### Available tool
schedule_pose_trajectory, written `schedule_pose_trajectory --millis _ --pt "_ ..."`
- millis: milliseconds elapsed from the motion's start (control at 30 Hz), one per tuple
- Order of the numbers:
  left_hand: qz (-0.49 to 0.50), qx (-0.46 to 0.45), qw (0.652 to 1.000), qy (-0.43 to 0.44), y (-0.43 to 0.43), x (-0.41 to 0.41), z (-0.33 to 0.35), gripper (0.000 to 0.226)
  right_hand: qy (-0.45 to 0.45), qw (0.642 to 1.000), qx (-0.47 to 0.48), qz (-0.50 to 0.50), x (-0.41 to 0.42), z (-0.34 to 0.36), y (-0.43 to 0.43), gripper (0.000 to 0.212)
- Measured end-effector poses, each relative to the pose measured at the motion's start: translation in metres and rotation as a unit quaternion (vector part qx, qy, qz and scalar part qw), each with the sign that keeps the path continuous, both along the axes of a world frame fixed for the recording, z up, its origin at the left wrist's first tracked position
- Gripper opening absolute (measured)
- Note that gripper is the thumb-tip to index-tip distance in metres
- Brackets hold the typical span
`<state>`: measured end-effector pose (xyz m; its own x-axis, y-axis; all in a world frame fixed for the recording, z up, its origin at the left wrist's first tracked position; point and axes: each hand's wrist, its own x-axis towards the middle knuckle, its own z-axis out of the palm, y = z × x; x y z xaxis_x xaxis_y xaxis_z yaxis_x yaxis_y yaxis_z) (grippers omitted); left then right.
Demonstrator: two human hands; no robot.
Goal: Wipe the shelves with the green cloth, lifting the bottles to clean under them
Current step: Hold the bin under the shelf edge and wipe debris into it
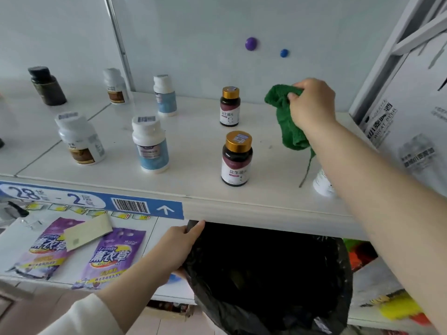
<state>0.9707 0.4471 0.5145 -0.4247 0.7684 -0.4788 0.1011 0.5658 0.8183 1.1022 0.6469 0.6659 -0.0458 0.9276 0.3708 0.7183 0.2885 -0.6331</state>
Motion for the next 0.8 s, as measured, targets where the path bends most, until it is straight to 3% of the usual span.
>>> schedule_pose_trajectory --millis 67,200,300,800 --pt "-0.019 0.002 1.000 0.019 0.000 -0.007 -0.002 0.034 -0.059 0.997 -0.042 -0.017 -0.018 -0.015 0.025 0.030" --pt "-0.036 0.004 0.999 0.005 0.002 -0.014 -0.006 0.031 -0.244 0.959 -0.128 0.068 -0.029 -0.056 0.042 0.037" --pt "-0.052 -0.010 0.999 0.006 0.004 -0.016 -0.007 0.032 -0.320 0.936 -0.123 0.082 -0.027 -0.063 0.041 0.039" --pt "-0.045 -0.006 0.999 0.003 0.001 -0.011 -0.006 0.037 -0.324 0.938 -0.118 0.033 -0.009 -0.070 -0.029 0.032"
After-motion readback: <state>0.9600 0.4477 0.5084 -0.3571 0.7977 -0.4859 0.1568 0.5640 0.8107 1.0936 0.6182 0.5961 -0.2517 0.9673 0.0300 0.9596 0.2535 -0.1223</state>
